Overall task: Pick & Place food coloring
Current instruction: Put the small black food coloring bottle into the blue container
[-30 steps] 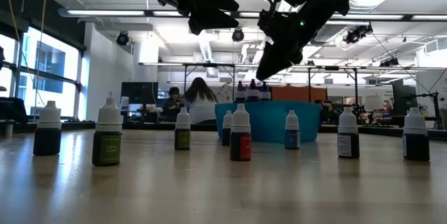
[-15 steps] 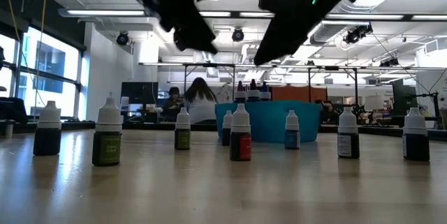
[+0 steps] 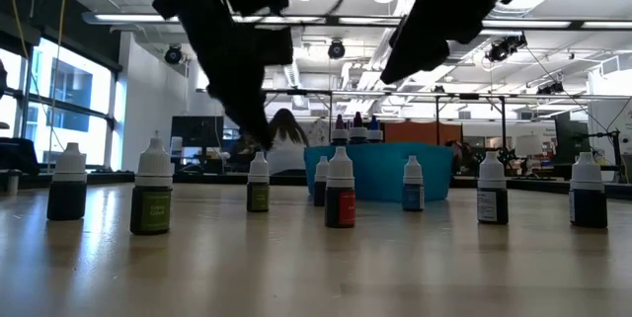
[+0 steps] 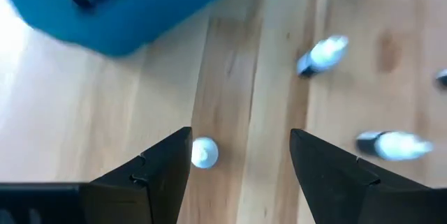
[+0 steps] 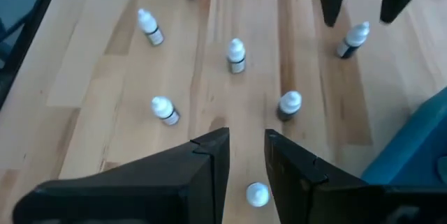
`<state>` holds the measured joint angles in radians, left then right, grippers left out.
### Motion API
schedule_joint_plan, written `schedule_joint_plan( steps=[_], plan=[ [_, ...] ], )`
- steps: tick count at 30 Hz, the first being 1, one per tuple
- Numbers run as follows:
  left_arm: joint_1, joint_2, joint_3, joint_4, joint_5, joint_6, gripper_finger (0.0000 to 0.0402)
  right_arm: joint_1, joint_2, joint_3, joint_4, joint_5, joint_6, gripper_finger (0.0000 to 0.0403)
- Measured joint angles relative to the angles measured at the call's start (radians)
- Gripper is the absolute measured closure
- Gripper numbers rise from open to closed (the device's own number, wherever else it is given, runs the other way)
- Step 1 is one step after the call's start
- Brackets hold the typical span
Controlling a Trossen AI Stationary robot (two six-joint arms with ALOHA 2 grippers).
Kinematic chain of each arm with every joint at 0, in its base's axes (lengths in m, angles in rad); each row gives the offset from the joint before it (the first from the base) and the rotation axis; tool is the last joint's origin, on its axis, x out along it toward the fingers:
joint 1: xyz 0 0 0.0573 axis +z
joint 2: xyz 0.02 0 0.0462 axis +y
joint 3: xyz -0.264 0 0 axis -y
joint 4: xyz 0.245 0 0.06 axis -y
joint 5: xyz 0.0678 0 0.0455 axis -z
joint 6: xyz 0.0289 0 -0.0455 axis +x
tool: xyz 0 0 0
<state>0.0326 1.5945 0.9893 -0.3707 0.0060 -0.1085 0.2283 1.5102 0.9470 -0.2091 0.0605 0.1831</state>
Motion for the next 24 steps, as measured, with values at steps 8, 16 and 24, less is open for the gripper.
schedule_joint_plan(
  steps=[8,16,24],
  plan=[
    [0.001,0.059,0.000,0.012,-0.151,0.002,0.0166,0.044,0.003,0.000,-0.002,0.014,-0.007,0.0320],
    [0.000,0.065,0.000,0.012,-0.097,-0.033,0.0166,0.042,0.003,0.000,-0.002,0.017,-0.007,0.0320],
    [0.000,0.135,0.001,0.032,-0.103,-0.081,0.0166,0.043,0.003,0.000,-0.002,0.016,-0.002,0.0320]
  ],
)
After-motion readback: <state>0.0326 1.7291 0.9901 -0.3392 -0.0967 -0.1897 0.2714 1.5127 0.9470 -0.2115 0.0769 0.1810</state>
